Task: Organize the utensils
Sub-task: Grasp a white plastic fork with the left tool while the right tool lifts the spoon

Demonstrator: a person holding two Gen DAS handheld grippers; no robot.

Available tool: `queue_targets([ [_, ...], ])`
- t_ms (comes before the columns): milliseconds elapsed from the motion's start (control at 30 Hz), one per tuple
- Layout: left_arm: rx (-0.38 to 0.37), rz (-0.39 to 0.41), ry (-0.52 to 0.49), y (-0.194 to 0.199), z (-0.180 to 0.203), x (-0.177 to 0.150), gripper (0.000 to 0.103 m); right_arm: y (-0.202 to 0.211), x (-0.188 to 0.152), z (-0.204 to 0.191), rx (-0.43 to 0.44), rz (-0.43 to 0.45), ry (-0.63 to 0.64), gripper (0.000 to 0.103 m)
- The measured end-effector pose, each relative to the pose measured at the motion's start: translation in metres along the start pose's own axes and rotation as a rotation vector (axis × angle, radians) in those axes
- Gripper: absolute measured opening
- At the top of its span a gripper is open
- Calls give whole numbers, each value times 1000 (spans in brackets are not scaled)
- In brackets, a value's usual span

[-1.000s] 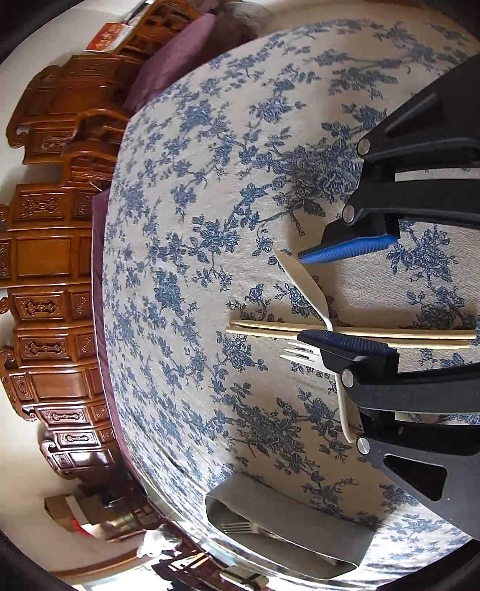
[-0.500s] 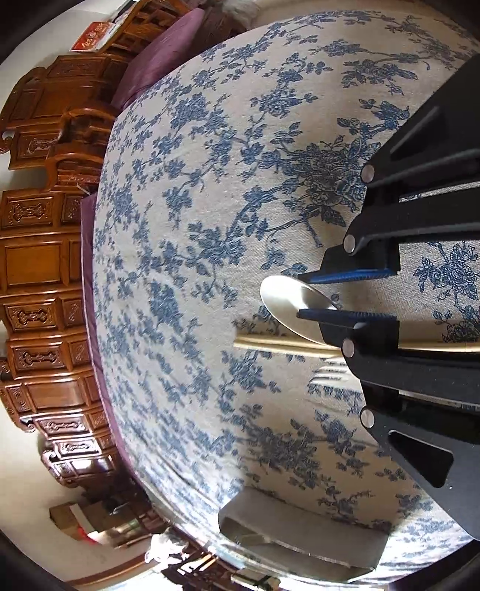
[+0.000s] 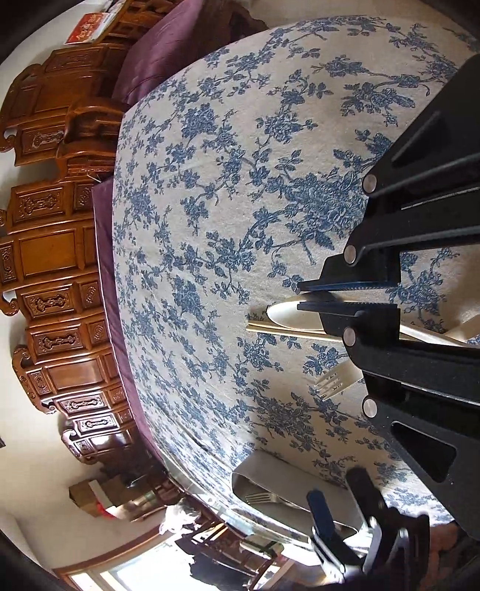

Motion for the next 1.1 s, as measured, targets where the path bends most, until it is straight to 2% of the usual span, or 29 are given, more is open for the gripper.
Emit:
queue_targets([
  [100,-20,-11,15,-14,9,4,81,10,2,7,12,20,-18,6],
  [167,-32,-13,21,-22,14,6,77,14,2,8,12,25,-19,6],
  [367,-69,-38,43,-46,28,15,52,14,1,9,12,18,-12,6],
  [433,-84,-52,54,-52,30,16,39,13,1,7,11,15,-7,6],
  [567,-117,-70,68,-59,33,15,22,10,1,4,14,7,4,6],
  [600,-120,-71,68,-61,33,16,13,9,1,2,16,3,9,6],
  [733,-150,-50,75,-54,30,19,3,6,2,-5,25,-4,24,6],
  [1100,-115,-12,23,-10,0,31,1,-1,4,-34,67,-17,64,6],
])
Point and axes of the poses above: each gripper's, at about its wrist camera, not at the fingertips, and y roughly against the way its jaws point, z to its right, x to its top, the point moved 1 cm from there along -y, roughly the way its jaws point, and after that the axes turned 10 degrees about x, right-handed, at the moved point
